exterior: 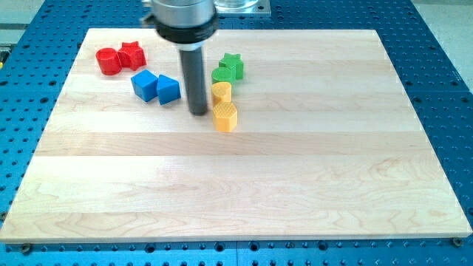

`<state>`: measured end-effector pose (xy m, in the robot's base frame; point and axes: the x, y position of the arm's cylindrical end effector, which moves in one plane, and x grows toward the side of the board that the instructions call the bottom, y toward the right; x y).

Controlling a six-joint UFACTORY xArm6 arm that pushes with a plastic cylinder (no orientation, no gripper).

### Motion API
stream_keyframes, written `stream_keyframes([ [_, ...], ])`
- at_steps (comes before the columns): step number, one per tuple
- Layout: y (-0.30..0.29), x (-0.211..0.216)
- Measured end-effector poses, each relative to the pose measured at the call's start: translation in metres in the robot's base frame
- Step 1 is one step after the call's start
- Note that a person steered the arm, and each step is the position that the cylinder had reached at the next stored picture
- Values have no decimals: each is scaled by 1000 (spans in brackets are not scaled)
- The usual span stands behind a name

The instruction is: Move the green circle above the yellow heart

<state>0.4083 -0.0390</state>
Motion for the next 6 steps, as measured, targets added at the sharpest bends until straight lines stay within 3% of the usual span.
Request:
stream_keyframes([
  [1,6,0],
  [2,-54,-6],
  [3,-26,-37],
  [4,25,-37],
  [6,-40,-19],
])
